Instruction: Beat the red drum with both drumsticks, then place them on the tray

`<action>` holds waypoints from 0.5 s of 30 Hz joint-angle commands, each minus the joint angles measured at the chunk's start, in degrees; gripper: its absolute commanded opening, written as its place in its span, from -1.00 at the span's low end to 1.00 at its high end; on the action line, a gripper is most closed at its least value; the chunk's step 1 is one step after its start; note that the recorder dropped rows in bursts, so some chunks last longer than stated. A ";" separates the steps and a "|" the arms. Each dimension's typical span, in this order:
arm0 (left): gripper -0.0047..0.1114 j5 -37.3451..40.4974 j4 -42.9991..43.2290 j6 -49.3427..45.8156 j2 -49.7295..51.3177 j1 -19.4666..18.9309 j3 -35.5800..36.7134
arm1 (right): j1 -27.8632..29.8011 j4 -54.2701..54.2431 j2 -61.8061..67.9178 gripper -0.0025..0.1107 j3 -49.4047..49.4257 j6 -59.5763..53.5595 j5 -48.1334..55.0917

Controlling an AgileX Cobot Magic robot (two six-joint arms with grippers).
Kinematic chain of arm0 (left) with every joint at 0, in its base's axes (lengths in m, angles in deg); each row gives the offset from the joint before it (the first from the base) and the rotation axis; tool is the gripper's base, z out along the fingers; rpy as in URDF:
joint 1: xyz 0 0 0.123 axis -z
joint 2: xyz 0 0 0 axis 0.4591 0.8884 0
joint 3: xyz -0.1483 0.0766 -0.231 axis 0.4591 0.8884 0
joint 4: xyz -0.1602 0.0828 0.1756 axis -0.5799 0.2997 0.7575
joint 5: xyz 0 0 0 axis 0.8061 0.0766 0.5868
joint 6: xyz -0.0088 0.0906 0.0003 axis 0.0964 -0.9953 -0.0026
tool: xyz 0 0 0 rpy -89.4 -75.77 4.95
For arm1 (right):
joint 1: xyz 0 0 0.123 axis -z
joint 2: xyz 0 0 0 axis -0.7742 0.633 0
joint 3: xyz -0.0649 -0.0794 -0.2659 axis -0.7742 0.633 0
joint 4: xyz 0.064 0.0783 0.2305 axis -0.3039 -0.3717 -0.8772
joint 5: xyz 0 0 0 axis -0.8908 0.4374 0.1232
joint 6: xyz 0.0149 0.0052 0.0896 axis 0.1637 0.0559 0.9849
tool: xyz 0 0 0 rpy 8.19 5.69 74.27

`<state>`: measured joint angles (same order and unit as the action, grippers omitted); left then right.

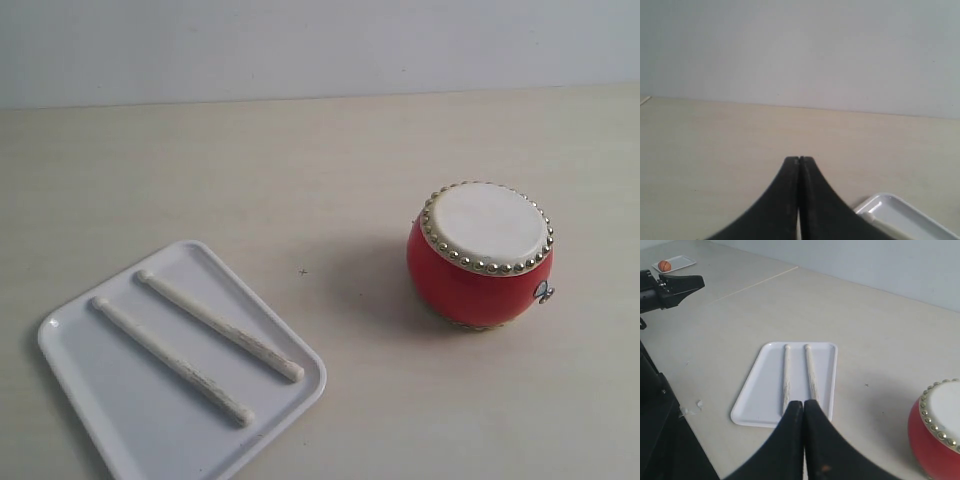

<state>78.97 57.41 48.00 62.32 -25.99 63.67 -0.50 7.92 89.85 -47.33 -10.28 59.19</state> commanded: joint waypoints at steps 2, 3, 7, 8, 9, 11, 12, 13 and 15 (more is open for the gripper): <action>-0.92 -1.11 8.97 6.60 -0.38 -0.09 0.15 | -0.07 -0.16 -0.29 -0.96 0.33 -0.07 -0.75; -0.92 -1.11 8.97 6.22 -0.38 -0.09 0.15 | -0.07 -0.16 -0.29 -0.96 0.33 -0.07 -0.75; -0.92 -0.99 8.78 6.01 -0.38 -0.09 0.15 | -0.07 -0.16 -0.29 -0.96 0.33 -0.07 -0.75; -0.92 -0.99 8.78 6.01 -0.38 -0.09 0.15 | -0.07 -0.16 -0.29 -0.96 0.33 -0.07 -0.75; -0.92 -0.99 8.78 6.01 -0.38 -0.09 0.15 | -0.07 -0.16 -0.29 -0.96 0.33 -0.07 -0.75; -0.92 -0.99 8.78 6.01 -0.38 -0.09 0.15 | -0.07 -0.16 -0.29 -0.96 0.33 -0.07 -0.75; -0.92 -0.99 8.78 6.01 -0.38 -0.09 0.15 | -0.07 -0.16 -0.29 -0.96 0.33 -0.07 -0.75; -0.92 -0.99 8.78 6.01 -0.38 -0.09 0.15 | -0.07 -0.16 -0.29 -0.96 0.33 -0.07 -0.75; -0.92 -0.99 8.77 5.76 -0.38 -0.09 0.15 | -0.07 -0.16 -0.29 -0.96 0.33 -0.07 -0.75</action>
<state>78.60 65.70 53.58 62.32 -25.99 63.67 -0.50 7.92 89.85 -47.33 -10.28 59.19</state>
